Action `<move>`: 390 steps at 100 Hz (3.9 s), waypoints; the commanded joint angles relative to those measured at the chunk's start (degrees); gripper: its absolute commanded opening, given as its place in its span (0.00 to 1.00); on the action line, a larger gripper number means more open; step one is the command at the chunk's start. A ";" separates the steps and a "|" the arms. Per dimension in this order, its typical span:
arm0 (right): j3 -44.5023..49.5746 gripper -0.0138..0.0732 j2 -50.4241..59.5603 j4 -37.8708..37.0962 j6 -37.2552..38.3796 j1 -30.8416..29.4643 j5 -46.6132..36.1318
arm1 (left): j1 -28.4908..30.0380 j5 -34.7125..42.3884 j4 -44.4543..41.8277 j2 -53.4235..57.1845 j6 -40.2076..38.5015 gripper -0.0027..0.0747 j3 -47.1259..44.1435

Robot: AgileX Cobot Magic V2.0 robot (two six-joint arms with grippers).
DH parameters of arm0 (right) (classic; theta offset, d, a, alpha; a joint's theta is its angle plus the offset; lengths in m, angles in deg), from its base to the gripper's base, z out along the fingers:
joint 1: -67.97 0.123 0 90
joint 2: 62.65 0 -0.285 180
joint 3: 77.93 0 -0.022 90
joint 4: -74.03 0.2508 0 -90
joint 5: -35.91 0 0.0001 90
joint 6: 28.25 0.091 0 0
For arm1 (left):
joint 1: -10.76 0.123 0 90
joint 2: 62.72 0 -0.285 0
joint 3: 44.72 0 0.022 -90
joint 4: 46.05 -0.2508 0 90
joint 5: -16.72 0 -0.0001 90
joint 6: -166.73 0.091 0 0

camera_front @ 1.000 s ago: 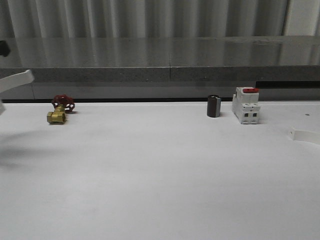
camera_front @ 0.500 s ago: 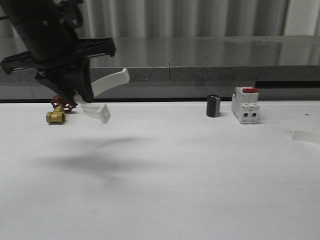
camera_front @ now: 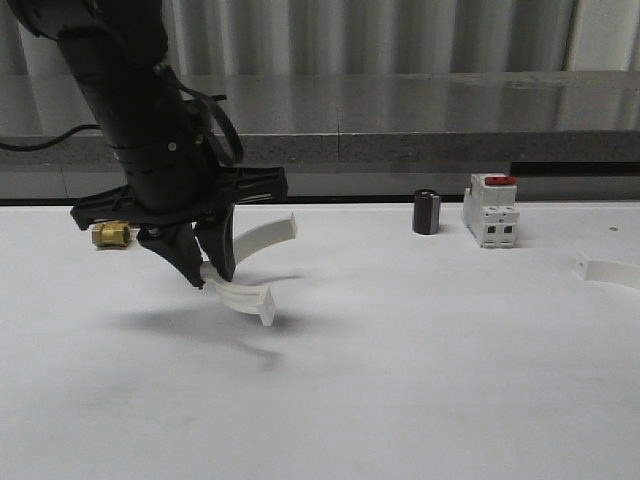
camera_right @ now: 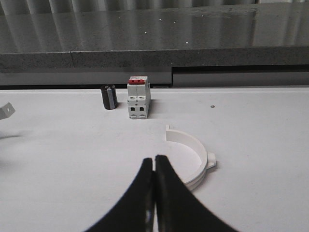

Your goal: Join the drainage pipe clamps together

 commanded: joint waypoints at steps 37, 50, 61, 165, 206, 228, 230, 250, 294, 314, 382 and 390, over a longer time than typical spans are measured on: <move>-0.84 0.02 1.09 -0.18 -0.38 -0.30 -4.83 | -0.41 1.45 0.53 -0.29 -1.96 0.15 2.84; -0.84 0.02 1.09 -0.18 -0.38 -0.30 -4.83 | -0.41 0.77 0.53 -0.42 -2.08 0.16 2.84; -0.84 0.02 1.09 -0.18 -0.38 -0.30 -4.83 | -0.41 0.50 0.53 -0.42 -2.16 0.17 2.84; -0.84 0.02 1.09 -0.18 -0.38 -0.30 -4.83 | -0.27 -2.59 -12.12 9.82 0.07 0.75 2.85; -0.84 0.02 1.09 -0.18 -0.38 -0.30 -4.83 | 11.33 5.63 -14.74 36.32 7.77 0.75 -13.57; -0.84 0.02 1.09 -0.18 -0.38 -0.30 -4.83 | 16.34 10.58 -14.49 52.11 8.84 0.75 -27.22; -0.84 0.02 1.09 -0.18 -0.38 -0.30 -4.83 | 16.39 10.97 -14.49 53.64 8.84 0.75 -29.07; -0.84 0.02 1.09 -0.18 -0.38 -0.30 -4.83 | 16.39 12.62 -14.07 68.73 8.93 0.75 -40.74; -3.36 0.02 0.95 0.62 -0.33 -0.30 -5.15 | 16.39 10.98 -14.02 90.47 8.93 0.06 -51.72; -13.70 0.02 -6.29 2.10 0.78 -0.30 3.70 | 16.39 10.98 -14.02 90.73 8.93 0.01 -51.72; -43.88 0.41 -53.03 4.53 1.10 -0.30 21.58 | 16.39 11.08 -13.90 90.73 8.93 0.01 -51.72; -43.88 0.67 -55.26 4.53 1.10 -0.30 21.14 | 16.39 11.08 -13.90 90.73 8.93 0.01 -51.72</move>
